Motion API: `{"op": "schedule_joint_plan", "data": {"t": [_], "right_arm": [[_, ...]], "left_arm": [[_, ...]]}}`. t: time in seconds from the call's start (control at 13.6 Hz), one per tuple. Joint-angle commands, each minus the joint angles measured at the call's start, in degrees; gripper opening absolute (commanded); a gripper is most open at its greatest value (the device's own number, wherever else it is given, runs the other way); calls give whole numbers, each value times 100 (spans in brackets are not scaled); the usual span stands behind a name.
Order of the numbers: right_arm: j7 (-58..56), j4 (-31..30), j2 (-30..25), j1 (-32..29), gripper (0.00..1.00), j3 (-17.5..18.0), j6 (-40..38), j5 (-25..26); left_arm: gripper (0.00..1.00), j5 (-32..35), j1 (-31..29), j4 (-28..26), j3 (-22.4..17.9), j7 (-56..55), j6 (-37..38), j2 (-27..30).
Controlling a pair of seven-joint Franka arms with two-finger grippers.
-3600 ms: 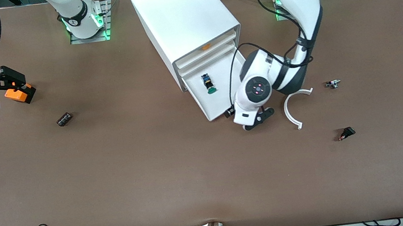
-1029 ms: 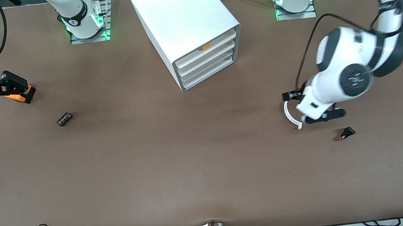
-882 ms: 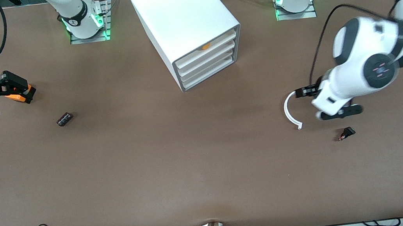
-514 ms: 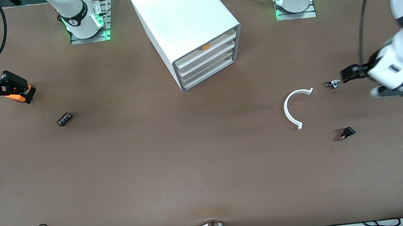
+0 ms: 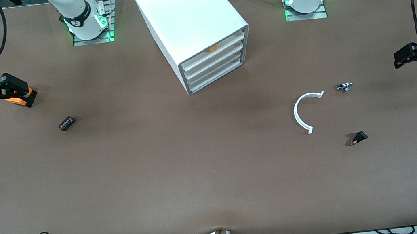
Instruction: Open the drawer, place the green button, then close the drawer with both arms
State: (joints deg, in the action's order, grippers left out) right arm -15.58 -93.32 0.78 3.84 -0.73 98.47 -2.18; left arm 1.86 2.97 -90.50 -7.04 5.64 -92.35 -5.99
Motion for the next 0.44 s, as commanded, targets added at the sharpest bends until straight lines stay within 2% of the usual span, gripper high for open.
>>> {"op": "schedule_joint_plan", "data": {"t": [0.0,0.37], "right_arm": [[38,86,10,2,100,-6,-82,-10],[29,86,19,2,100,-6,-29,-10]], "left_arm": [[100,-212,117,-222,-87,-510,129,439],[100,-169,108,-214,-87,-459,138,748]]}}
